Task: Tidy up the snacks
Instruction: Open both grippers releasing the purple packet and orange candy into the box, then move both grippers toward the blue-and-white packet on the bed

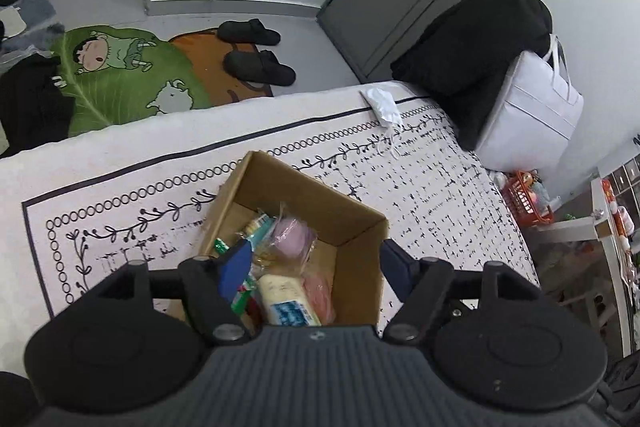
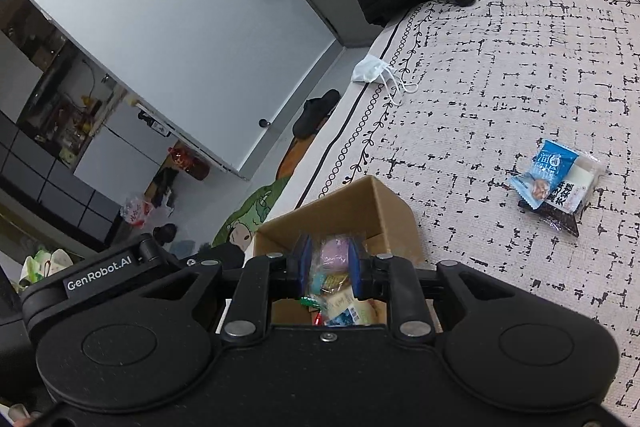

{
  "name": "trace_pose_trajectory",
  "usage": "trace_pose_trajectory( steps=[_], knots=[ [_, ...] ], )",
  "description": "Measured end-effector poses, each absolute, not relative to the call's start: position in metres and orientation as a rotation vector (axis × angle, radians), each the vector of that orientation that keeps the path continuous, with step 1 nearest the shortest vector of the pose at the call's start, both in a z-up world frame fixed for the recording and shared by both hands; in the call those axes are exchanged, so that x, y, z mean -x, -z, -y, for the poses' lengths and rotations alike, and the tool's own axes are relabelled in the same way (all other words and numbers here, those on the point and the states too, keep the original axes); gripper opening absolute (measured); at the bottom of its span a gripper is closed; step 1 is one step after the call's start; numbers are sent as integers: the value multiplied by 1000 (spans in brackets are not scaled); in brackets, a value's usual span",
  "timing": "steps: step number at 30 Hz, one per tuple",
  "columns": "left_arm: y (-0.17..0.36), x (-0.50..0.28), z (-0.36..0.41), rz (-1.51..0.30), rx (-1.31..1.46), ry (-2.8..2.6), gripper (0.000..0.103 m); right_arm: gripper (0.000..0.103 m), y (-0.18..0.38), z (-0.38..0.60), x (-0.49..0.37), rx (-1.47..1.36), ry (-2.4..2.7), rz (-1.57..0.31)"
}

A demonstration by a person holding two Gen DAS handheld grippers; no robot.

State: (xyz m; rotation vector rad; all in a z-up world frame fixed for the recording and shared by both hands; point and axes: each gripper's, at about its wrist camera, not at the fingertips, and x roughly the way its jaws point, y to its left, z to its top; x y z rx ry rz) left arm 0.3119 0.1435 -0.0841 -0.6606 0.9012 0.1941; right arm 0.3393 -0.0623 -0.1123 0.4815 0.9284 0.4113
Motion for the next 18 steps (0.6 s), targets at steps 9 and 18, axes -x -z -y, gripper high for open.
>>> trace_pose_trajectory(
  steps=[9, 18],
  knots=[
    [83, -309, -141, -915, 637, -217, 81, 23, 114, 85, -334, -484, -378, -927],
    [82, -310, -113, -929, 595, -200, 85, 40, 115, 128, -328, -507, -310, -902]
  ],
)
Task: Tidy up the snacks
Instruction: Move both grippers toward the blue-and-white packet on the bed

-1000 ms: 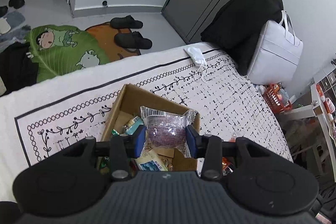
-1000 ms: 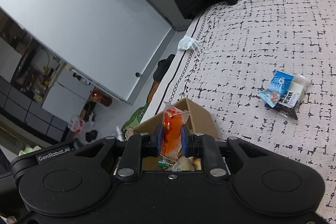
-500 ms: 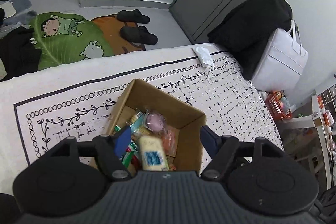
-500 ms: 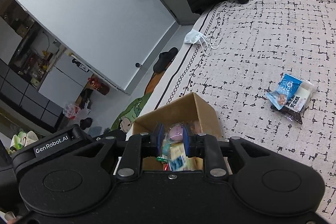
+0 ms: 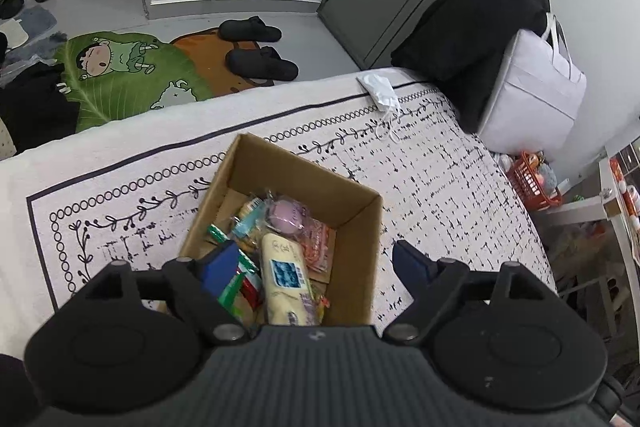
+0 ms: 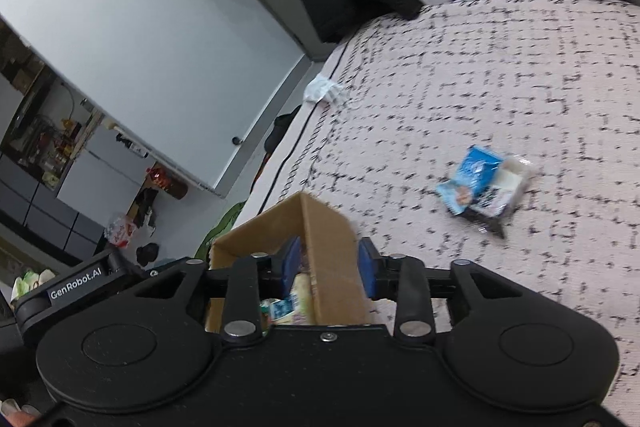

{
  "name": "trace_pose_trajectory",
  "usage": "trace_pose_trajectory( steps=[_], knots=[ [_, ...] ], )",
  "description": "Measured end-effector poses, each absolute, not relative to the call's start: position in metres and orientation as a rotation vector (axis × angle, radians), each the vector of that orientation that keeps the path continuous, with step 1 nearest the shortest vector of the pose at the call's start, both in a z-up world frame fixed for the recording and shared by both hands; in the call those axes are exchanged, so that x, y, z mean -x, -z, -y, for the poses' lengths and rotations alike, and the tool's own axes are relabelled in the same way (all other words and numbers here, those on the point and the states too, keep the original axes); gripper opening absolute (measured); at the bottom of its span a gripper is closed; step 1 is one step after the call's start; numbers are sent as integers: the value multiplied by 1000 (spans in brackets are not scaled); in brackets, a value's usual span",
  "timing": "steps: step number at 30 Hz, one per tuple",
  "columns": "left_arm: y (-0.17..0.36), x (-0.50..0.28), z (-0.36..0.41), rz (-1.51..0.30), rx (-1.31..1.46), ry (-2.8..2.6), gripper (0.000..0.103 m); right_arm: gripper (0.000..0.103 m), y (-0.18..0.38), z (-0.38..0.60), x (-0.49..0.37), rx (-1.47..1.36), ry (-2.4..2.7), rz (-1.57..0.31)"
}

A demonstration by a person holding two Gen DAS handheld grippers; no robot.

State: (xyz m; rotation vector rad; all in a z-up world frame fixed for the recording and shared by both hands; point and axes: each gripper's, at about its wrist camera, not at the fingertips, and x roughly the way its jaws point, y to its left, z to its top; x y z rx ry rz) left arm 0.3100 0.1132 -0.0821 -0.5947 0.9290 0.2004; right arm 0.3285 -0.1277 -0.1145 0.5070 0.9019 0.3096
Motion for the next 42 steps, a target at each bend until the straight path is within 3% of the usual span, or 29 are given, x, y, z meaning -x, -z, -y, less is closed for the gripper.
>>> trace_pose_trajectory(
  steps=[2, 6, 11, 15, 24, 42],
  knots=[
    [82, -311, -106, -930, 591, -194, 86, 47, 113, 137, -327, -508, -303, -888],
    [83, -315, -91, -929, 591, -161, 89, 50, 115, 155, -328, -527, -275, -887],
    [82, -317, -73, -907, 577, -135, 102, 68, 116, 176, -327, -535, -236, -866],
    [83, -320, -63, -914, 572, -118, 103, 81, 118, 192, -327, -558, -195, -850],
    [87, -332, -36, -943, 531, -62, 103, 81, 137, 213, -328, -631, -158, -861],
    [113, -363, 20, -951, 420, 45, 100, 50, 190, 250, -344, -845, -50, -910]
  ],
)
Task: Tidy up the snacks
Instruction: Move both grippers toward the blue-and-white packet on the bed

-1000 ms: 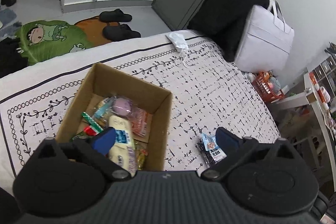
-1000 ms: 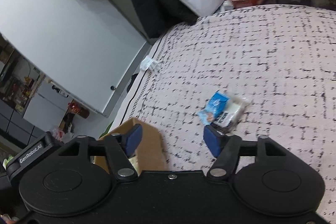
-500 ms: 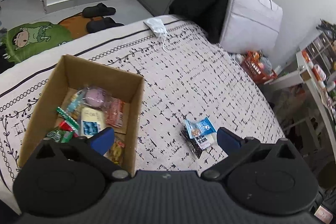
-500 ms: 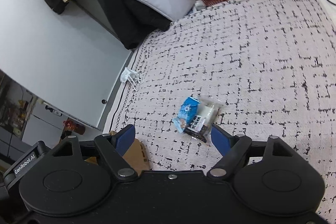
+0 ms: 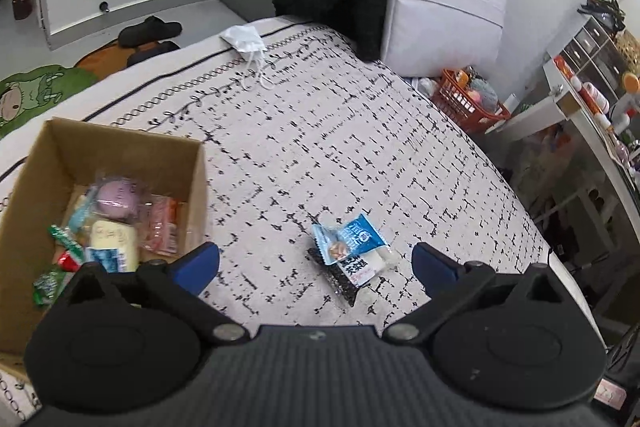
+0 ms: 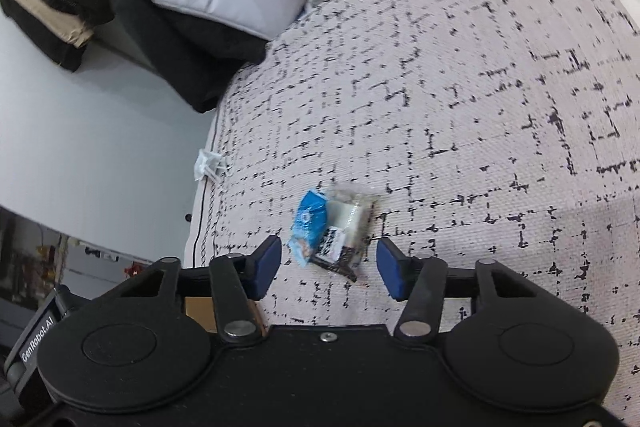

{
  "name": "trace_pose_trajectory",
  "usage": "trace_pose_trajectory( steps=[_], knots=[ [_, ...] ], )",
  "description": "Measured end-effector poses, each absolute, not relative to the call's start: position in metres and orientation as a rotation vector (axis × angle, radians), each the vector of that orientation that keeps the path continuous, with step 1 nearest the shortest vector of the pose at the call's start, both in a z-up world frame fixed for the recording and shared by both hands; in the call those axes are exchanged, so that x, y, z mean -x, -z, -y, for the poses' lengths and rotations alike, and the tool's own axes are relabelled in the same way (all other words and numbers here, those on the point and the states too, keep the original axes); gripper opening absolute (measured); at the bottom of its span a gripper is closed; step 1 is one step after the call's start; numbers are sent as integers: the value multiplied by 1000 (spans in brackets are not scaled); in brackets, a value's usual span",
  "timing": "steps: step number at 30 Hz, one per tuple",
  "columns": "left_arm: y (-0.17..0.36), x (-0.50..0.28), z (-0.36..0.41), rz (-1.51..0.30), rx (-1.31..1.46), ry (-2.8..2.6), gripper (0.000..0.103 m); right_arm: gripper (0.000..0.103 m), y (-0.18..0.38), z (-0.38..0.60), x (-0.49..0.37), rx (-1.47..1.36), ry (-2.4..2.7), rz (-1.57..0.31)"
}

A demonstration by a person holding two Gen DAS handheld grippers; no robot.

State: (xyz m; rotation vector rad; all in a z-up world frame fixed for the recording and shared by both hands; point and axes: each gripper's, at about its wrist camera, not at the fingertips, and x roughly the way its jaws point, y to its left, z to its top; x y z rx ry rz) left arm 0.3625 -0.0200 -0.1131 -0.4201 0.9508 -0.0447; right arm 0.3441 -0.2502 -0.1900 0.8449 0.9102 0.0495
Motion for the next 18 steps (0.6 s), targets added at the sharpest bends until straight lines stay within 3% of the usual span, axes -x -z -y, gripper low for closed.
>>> trace_pose_trajectory(
  steps=[8, 18],
  knots=[
    [133, -380, 38, -966, 403, 80, 92, 42, 215, 258, -355, -923, -24, -938],
    [162, -408, 59, -1007, 328, 103, 81, 39, 247, 254, -373, -1024, -16, -958]
  ],
)
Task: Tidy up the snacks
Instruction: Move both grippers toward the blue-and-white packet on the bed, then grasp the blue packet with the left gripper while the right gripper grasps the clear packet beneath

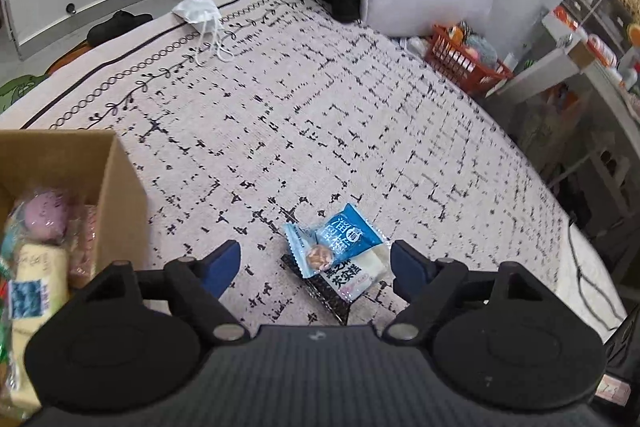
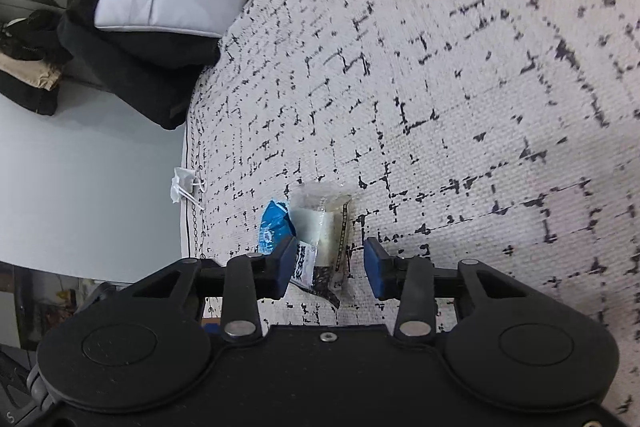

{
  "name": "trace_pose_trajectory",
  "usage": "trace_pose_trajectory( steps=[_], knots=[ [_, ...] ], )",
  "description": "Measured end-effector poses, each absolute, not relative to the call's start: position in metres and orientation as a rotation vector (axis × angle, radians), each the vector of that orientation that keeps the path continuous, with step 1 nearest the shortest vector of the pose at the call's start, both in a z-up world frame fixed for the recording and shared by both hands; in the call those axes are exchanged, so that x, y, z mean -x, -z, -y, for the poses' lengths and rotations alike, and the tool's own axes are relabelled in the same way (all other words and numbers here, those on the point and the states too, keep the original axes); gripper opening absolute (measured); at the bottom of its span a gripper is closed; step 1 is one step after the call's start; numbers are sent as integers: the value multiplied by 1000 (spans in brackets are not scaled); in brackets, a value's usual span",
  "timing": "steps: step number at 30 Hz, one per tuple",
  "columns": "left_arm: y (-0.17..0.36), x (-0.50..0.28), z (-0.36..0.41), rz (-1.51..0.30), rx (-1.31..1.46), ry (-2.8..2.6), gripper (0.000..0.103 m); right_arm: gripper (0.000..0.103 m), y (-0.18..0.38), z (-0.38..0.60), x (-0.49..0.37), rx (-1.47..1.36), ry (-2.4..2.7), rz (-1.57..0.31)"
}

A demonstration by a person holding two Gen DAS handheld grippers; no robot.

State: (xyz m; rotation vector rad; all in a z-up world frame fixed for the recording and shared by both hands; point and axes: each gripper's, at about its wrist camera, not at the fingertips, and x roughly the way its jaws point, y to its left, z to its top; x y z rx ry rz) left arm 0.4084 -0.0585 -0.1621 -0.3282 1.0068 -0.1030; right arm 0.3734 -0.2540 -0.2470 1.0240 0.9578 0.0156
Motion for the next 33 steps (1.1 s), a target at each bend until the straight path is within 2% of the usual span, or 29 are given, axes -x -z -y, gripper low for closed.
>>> trace_pose_trajectory(
  steps=[7, 14, 19, 21, 22, 24, 33],
  knots=[
    [184, -428, 66, -1037, 274, 108, 79, 38, 261, 252, -382, -1057, -15, -969],
    [198, -442, 74, -1047, 226, 113, 79, 23, 269, 252, -390, -1087, -22, -973],
    [204, -451, 80, -1043, 211, 132, 78, 17, 272, 253, -391, -1093, -27, -974],
    [207, -454, 83, -1050, 206, 139, 63, 16, 272, 252, -391, -1081, -20, -975],
    [209, -456, 84, -1059, 204, 134, 61, 16, 272, 252, -392, -1075, -20, -975],
    [211, -456, 82, -1059, 215, 122, 47, 15, 270, 251, -392, -1067, -21, -975],
    [212, -453, 68, -1069, 291, 87, 39, 14, 259, 259, -384, -1048, 22, -963]
  ],
)
